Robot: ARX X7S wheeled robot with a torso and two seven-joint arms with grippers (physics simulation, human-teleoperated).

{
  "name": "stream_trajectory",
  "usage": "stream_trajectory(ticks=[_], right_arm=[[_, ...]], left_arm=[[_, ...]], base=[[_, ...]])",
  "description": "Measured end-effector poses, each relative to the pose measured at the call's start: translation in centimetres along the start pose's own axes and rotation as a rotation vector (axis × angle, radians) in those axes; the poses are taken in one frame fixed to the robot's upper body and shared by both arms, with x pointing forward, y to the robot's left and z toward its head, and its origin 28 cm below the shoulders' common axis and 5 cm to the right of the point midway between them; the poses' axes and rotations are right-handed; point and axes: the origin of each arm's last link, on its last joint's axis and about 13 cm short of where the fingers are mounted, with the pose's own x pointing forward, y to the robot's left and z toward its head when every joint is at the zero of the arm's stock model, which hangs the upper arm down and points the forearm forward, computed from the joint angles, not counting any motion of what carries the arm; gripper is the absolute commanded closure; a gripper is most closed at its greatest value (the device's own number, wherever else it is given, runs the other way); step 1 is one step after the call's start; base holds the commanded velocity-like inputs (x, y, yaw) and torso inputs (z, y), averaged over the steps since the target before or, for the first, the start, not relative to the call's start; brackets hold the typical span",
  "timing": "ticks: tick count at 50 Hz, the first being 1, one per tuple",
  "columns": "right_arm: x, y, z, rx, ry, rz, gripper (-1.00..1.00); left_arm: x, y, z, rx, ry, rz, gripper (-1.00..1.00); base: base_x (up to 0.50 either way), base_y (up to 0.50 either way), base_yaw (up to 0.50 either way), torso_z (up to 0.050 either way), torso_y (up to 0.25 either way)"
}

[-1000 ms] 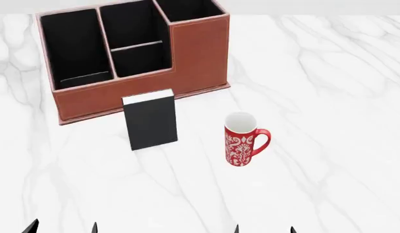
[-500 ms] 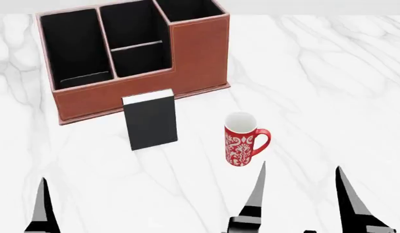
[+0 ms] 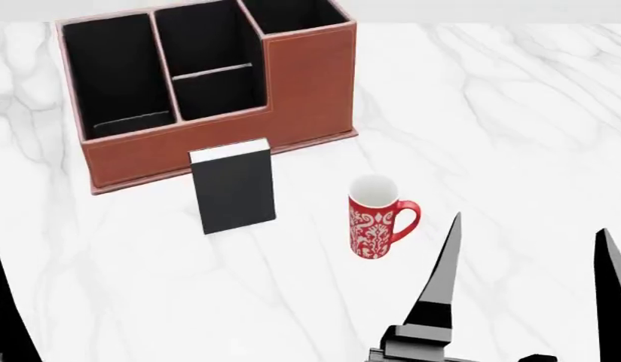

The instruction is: Pick up the book and place it in the front compartment of the caddy.

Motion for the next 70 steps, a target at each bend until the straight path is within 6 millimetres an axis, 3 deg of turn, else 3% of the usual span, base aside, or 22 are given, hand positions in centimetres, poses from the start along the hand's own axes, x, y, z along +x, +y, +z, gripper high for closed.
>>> stream_trajectory(ticks=[70], right_arm=[[-0.1,0.21,0.89,0.025,-0.008,0.028,-1.0]], left_arm=[[-0.36,-0.19,1.02,-0.021,-0.017,-0.021,-1.0]], base=[[0.49,0.0,0.0,0.0,0.001]])
